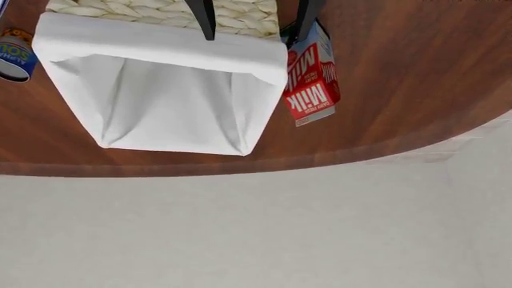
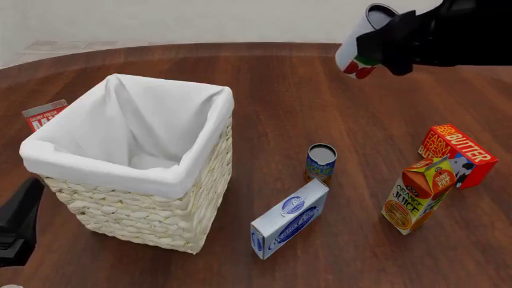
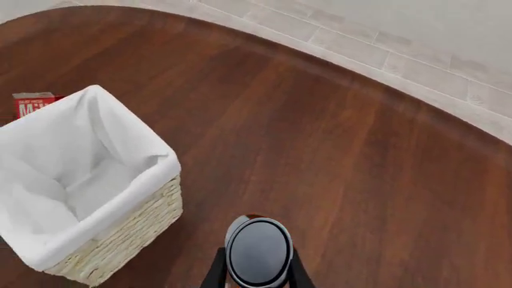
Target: Pick up the alphabet soup and the tomato sauce, and put them in the basket.
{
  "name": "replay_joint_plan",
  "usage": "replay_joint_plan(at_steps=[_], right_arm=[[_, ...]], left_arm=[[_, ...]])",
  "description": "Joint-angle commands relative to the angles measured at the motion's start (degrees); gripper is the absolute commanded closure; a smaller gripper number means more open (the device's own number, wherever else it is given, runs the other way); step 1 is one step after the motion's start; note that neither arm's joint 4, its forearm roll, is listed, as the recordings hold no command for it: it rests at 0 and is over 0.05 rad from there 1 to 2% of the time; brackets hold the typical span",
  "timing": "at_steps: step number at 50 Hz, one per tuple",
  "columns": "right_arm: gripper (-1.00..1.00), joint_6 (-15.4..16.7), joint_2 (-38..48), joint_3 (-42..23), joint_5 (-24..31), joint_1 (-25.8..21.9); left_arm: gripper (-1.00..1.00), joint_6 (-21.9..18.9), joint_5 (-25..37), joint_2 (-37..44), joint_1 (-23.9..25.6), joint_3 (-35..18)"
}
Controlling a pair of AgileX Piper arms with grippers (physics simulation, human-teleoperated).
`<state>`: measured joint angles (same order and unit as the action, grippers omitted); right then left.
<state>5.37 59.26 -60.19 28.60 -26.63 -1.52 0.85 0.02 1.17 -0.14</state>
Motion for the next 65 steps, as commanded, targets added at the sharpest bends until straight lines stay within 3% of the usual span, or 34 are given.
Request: replay_joint_plan(at_steps=[1,65], right_arm=[[1.0,-1.05,1.63,-2.06,-0.63,-4.13],[1.0,0.46,12.57,-8.98,-5.29,-19.63]], left_arm=[[-1.0,-0.07,0.09,0.01,0.05,0.0],[-1.0,1.04,-0.21,0.02,-0.35,0.0]])
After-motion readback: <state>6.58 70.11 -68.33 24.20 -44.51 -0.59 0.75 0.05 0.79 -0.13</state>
